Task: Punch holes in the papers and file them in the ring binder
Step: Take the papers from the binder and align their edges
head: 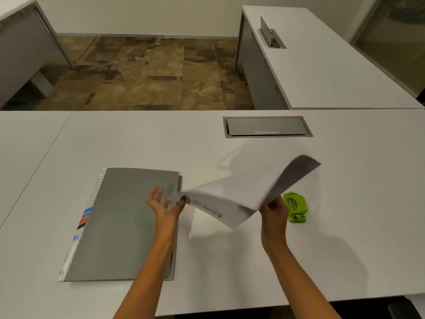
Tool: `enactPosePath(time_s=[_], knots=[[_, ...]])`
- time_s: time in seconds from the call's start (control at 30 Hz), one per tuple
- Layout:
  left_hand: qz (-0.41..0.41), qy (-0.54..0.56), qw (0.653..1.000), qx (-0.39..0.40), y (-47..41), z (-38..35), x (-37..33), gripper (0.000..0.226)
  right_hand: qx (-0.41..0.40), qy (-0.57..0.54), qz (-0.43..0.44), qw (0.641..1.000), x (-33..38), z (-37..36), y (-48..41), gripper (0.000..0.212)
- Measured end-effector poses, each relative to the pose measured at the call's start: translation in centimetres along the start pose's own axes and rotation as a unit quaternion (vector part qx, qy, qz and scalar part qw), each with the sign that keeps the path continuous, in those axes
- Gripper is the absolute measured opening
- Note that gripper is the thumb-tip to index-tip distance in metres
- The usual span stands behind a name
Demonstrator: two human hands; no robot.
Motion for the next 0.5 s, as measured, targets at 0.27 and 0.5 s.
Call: enactPosePath(time_s=[0.27, 0.5], knots=[[-0.176, -0.138, 0.972, 0.076, 1.0, -2.6, -6.0, 0.026, 0.015, 0.054, 0.046, 0.997, 1.7, -0.9, -0.8, 0.017], [-0.153, -0.164, 0.974, 0.037, 1.3, -3.1, -4.8, 0.018, 0.039, 0.085, 0.011, 0.996, -0.1, -0.7, -0.8, 0.019]])
Point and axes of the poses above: each hand's wrist, its own y-axis away from the middle knuckle, its own z-axis out of the back of the hand, x = y × z, the point moved 8 cm from there along -y, towards the middle knuckle, and after that the axes turned 8 degrees about -y, right-handed, at the moved point
